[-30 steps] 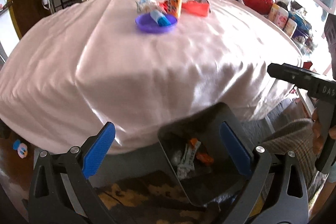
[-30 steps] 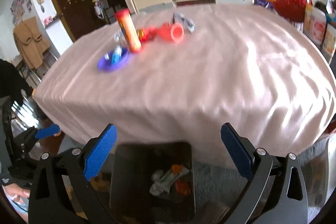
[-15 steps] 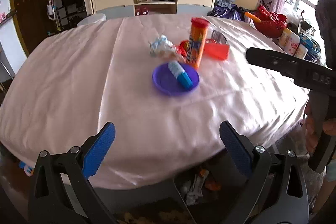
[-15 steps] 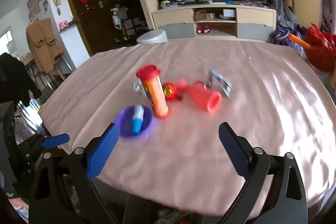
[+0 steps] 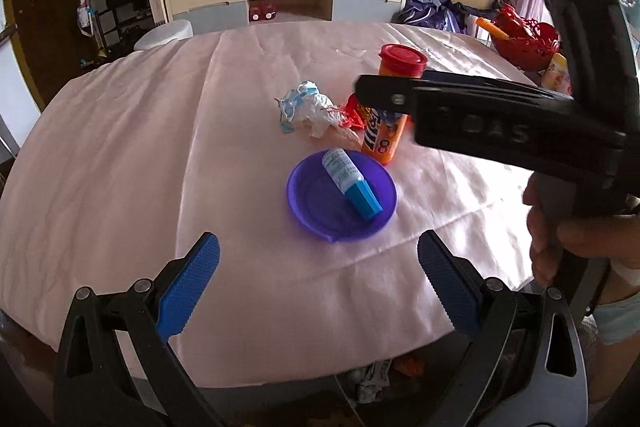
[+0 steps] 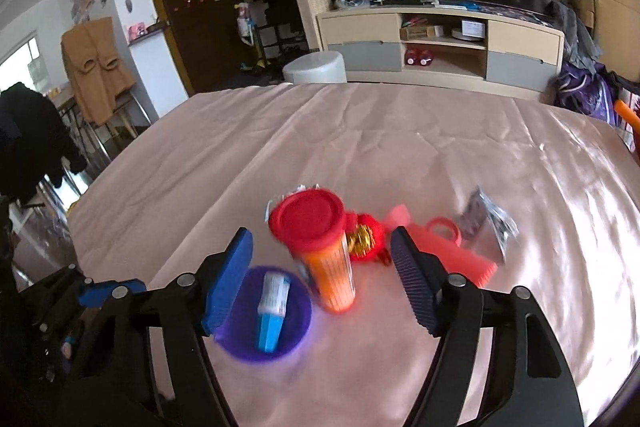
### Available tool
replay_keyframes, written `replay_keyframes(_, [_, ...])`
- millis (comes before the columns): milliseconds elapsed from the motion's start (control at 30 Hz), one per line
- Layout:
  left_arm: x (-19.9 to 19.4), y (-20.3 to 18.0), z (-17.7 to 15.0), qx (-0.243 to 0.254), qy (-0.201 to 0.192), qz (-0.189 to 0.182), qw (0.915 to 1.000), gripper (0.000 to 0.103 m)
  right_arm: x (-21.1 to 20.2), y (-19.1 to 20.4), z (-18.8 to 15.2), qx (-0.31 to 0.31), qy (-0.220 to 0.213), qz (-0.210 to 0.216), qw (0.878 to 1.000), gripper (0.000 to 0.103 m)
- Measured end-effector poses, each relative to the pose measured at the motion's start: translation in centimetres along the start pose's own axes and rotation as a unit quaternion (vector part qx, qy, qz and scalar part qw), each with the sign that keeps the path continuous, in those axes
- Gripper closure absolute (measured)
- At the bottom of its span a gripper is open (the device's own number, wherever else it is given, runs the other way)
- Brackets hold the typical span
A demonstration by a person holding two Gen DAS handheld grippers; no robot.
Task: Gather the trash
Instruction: 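Return to the table and grasp the orange can with the right tool, then grasp the blue-white tube on the purple plate with the left tool while the right tool holds the can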
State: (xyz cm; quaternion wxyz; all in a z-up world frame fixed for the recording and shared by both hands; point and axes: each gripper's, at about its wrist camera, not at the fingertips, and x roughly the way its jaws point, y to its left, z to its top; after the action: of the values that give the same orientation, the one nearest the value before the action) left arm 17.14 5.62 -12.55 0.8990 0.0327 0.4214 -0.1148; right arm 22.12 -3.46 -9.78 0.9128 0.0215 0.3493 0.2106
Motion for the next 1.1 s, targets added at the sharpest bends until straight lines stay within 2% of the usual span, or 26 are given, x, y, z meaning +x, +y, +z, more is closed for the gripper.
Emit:
replay_keyframes(33, [0.3, 0.0, 0.3, 0.001, 0.001, -0.001, 1.0, 0.01, 0.3, 0.1, 0.1, -0.003, 0.004, 0.0, 1.0, 0.049])
replay_keyframes(67, [0.5, 0.0, 0.6, 0.001, 0.001, -0.004, 1.0, 0.012, 0.7, 0.0, 0.3, -0.004, 0.007, -0.003, 1.0, 0.069])
replay_keyframes(100, [0.7, 0.0, 0.7, 0.001, 0.001, -0.007, 1.0, 0.016, 0.8, -0.1, 0.4, -0.003, 0.008, -0.005, 1.0, 0.073])
replay_keyframes(200, [1.3, -0.2, 1.6, 0.003, 0.0, -0.014, 0.9999, 0.026, 0.4, -0.9, 0.6, 0.009, -0.003, -0.011, 1.0, 0.074])
replay_keyframes(267, [1.8, -0.6, 2.2, 0.009, -0.002, -0.015, 0.9999, 0.037, -0.3, -1.8, 0.6, 0.021, -0.014, -0.011, 1.0, 0.074])
replay_keyframes(333, [2.2, -1.0, 2.6, 0.015, -0.001, -0.017, 0.9997, 0.052, -0.8, -2.7, 0.7, 0.031, -0.019, -0.012, 0.999, 0.074])
replay_keyframes(433, [3.1, -1.8, 2.9, 0.023, 0.005, -0.023, 0.9994, 0.066, -1.6, -3.8, 0.9, 0.043, -0.028, -0.016, 0.999, 0.074])
replay_keyframes(600, [5.0, -2.5, 2.8, 0.029, 0.026, -0.018, 0.9991, 0.068, -2.4, -4.6, 0.7, 0.051, -0.037, -0.014, 0.998, 0.074])
replay_keyframes(667, [5.7, -2.6, 2.6, 0.031, 0.034, -0.017, 0.9988, 0.075, -2.8, -4.6, 0.8, 0.048, -0.04, -0.011, 0.998, 0.074])
replay_keyframes(800, [5.5, -2.5, 2.5, 0.031, 0.026, -0.018, 0.999, 0.084, -3.7, -4.5, 0.8, 0.041, -0.048, -0.006, 0.998, 0.074])
replay_keyframes(1100, [1.7, -3.1, 2.3, 0.042, -0.016, -0.003, 0.999, 0.085, -6.9, -3.4, 0.8, 0.028, -0.069, -0.003, 0.997, 0.074])
